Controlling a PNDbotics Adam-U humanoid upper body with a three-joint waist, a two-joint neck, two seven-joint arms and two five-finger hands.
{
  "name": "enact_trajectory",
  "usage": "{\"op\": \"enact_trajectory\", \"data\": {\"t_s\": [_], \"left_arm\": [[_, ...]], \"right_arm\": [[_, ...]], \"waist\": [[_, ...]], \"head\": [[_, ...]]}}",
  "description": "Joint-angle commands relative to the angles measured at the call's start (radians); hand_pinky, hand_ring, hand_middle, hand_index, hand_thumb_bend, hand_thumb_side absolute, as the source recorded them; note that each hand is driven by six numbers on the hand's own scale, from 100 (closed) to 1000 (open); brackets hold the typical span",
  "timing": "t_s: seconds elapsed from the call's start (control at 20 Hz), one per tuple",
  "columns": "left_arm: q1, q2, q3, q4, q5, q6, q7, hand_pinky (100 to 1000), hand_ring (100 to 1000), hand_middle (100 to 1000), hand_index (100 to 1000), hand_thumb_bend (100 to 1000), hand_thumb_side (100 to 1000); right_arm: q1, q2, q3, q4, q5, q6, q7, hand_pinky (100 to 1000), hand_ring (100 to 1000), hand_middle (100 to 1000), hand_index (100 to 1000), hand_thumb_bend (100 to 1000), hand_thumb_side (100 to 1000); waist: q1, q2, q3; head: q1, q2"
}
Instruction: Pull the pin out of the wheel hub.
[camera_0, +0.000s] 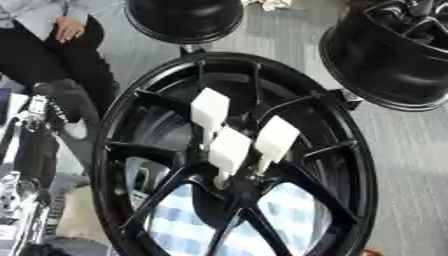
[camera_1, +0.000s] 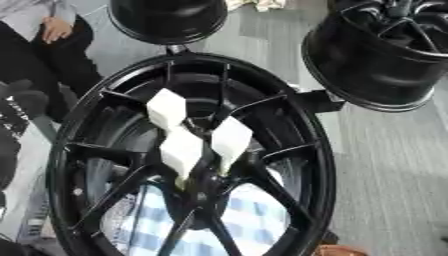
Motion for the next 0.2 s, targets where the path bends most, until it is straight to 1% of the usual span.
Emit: {"op": "enact_trajectory", "data": {"t_s": [0.05, 0.2], "left_arm": [[-0.006, 0.014, 0.005, -0.015, 0.004, -0.004, 0.000, 899, 778, 650, 804, 100, 811], [-0.006, 0.014, 0.005, -0.015, 0.004, -0.005, 0.001, 899, 777, 650, 804, 100, 810]], "right_arm": [[-0.010, -0.035, -0.002, -0.069, -0.004, -0.005, 0.004, 898, 807, 714, 780, 100, 149], [-0.011, -0.032, 0.007, -0.112, 0.008, -0.002, 0.012, 897, 805, 713, 778, 100, 148]], "waist": [[0.005, -0.019, -0.001], [0.006, -0.020, 0.000]], "head": [[-0.006, 0.003], [-0.010, 0.004]]}}
